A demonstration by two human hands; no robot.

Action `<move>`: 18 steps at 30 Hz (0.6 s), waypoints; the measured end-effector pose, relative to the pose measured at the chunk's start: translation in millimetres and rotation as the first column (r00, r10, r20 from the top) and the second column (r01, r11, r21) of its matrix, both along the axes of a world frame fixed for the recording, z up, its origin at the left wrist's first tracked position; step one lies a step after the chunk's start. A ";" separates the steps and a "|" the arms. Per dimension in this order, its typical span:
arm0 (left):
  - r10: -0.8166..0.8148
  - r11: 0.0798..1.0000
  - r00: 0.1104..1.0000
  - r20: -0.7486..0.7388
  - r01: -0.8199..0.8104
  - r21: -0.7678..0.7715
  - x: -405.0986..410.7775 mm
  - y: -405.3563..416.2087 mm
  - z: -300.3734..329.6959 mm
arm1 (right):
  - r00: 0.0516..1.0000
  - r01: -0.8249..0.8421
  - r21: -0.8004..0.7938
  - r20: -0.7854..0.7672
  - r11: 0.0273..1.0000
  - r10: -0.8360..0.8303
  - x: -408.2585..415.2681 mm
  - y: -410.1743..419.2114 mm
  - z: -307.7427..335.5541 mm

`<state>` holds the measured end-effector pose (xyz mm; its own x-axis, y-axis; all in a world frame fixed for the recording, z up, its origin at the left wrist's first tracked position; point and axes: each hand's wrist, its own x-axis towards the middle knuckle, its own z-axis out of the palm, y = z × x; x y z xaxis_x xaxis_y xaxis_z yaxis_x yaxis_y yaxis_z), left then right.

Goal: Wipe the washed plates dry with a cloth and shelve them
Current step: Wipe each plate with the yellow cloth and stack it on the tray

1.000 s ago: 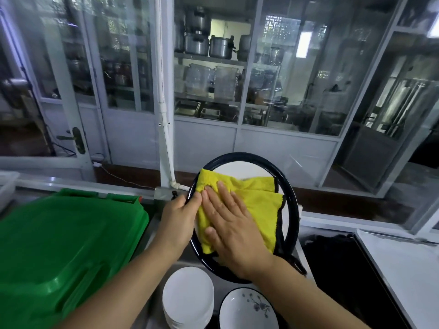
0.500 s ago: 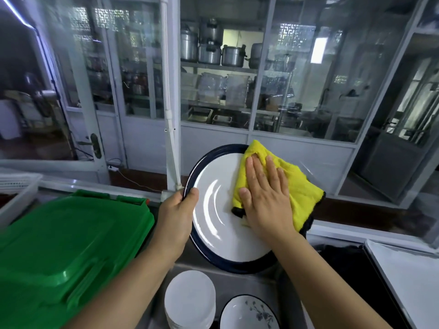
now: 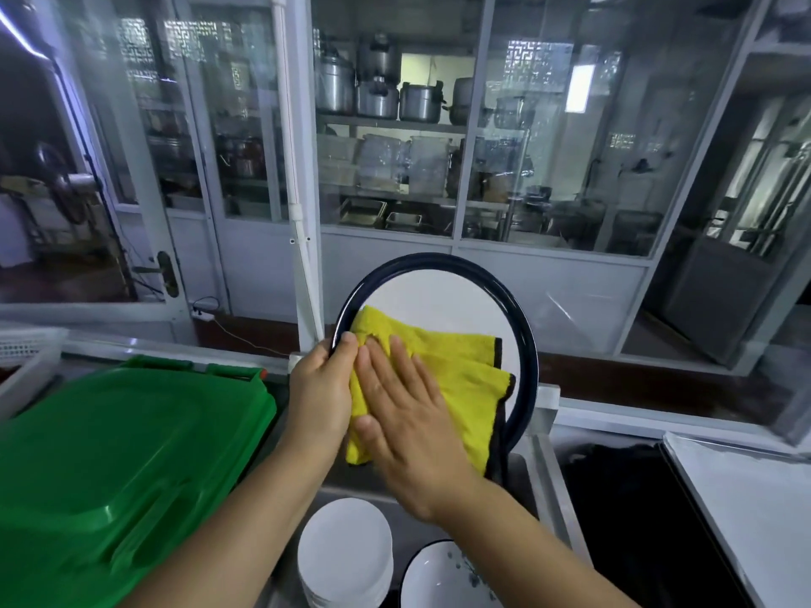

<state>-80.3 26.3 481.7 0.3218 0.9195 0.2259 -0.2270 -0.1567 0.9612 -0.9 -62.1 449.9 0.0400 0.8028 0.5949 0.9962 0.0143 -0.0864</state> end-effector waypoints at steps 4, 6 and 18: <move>0.046 0.999 0.998 0.036 -0.046 0.002 6.1 0.9 1.9 | 0.986 -0.047 0.003 0.158 0.999 0.046 9.1 -16.0 -24.0; 0.072 0.997 0.997 0.031 -0.072 0.013 7.9 1.3 5.6 | 0.959 -0.081 0.035 0.276 0.996 0.069 25.4 -24.1 -38.9; 0.041 0.995 0.999 -0.007 -0.040 0.094 19.0 10.5 31.5 | 0.877 -0.099 0.390 0.468 0.915 -0.105 107.3 -48.0 -43.6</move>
